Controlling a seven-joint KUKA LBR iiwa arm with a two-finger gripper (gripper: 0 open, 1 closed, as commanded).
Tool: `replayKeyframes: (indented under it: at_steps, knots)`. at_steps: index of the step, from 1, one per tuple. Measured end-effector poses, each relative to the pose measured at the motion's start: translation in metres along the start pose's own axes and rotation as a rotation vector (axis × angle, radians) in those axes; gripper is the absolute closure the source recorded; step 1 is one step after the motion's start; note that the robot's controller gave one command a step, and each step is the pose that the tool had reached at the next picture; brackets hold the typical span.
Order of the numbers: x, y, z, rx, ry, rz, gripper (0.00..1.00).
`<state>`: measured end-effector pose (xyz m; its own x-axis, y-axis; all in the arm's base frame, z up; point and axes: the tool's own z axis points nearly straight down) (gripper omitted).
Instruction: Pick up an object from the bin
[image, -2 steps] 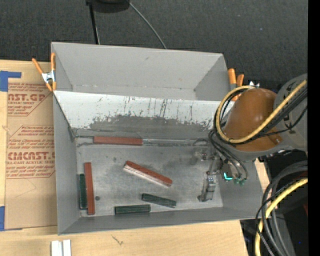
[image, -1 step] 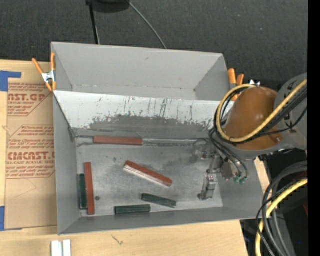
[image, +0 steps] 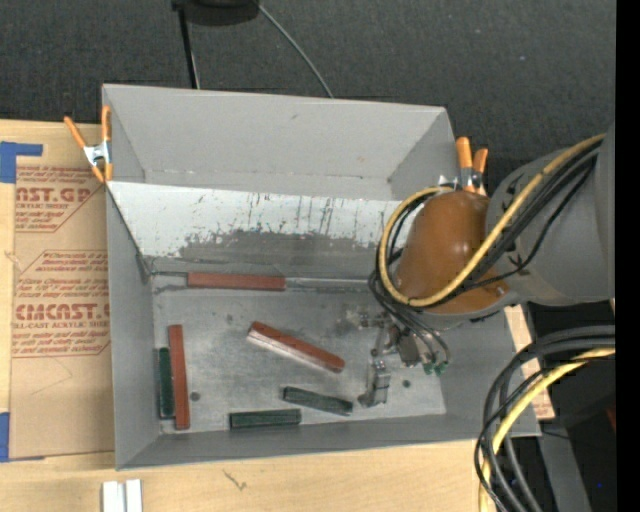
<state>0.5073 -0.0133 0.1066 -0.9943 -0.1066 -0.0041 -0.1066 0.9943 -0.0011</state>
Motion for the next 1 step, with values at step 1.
replayKeyframes:
  at_steps: [1]
  knots:
    - [-0.0019, 0.0248, -0.0031, -0.002, 0.008, 0.129, 0.0]
